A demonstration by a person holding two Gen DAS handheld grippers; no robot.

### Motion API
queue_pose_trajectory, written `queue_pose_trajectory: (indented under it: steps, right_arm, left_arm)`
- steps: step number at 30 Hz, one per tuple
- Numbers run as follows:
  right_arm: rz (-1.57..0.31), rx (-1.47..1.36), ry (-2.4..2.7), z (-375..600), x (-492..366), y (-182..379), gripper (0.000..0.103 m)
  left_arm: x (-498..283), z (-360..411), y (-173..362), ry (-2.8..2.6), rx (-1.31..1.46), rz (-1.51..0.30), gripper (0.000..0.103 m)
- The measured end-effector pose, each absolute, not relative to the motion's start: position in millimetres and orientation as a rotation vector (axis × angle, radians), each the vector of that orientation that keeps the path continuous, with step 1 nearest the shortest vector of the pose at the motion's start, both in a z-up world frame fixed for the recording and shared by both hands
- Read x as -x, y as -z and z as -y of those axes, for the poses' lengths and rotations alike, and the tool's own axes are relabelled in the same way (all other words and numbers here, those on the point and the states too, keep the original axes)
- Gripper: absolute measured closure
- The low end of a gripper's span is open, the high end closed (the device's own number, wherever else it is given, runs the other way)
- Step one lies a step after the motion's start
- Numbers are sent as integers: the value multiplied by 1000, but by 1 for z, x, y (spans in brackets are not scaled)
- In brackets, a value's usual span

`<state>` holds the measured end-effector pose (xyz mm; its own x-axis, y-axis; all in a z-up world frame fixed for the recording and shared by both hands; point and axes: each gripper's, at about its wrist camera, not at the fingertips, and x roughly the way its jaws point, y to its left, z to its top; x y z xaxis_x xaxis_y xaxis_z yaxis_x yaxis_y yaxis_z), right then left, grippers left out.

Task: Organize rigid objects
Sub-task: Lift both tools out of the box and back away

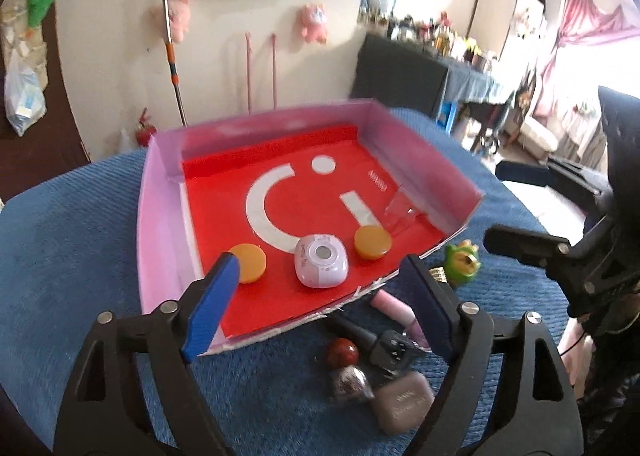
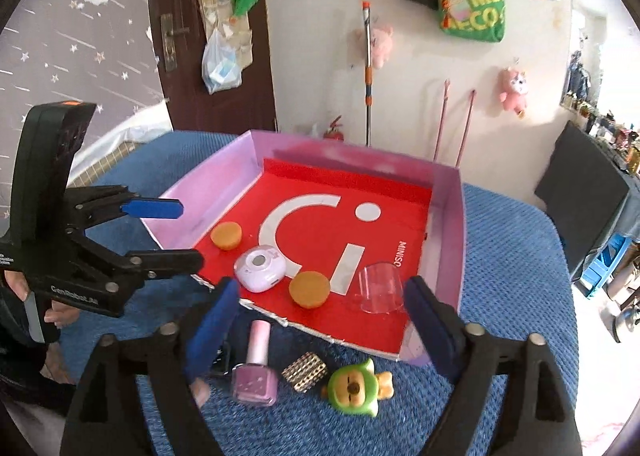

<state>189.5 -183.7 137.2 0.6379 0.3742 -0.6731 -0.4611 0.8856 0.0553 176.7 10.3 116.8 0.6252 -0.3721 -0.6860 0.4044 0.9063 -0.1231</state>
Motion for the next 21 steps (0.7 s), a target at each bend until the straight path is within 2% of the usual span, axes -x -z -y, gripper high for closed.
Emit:
queue_pose_trajectory:
  steps: [2, 5, 11, 21]
  right_arm:
    - [-712, 111, -469, 186, -178, -143, 5]
    - [-672, 93, -449, 190, -160, -150, 0]
    - [-597, 83, -389, 191, -120, -154, 0]
    - [-526, 23, -337, 193, -67, -135, 0]
  left_arm:
    - [-163, -13, -124, 431, -36, -732, 20]
    - [-142, -16, -130, 402, -26, -672, 12]
    - [-101, -22, -132, 374, 11, -559, 3]
    - [-62, -24, -106, 281, 36, -499, 3]
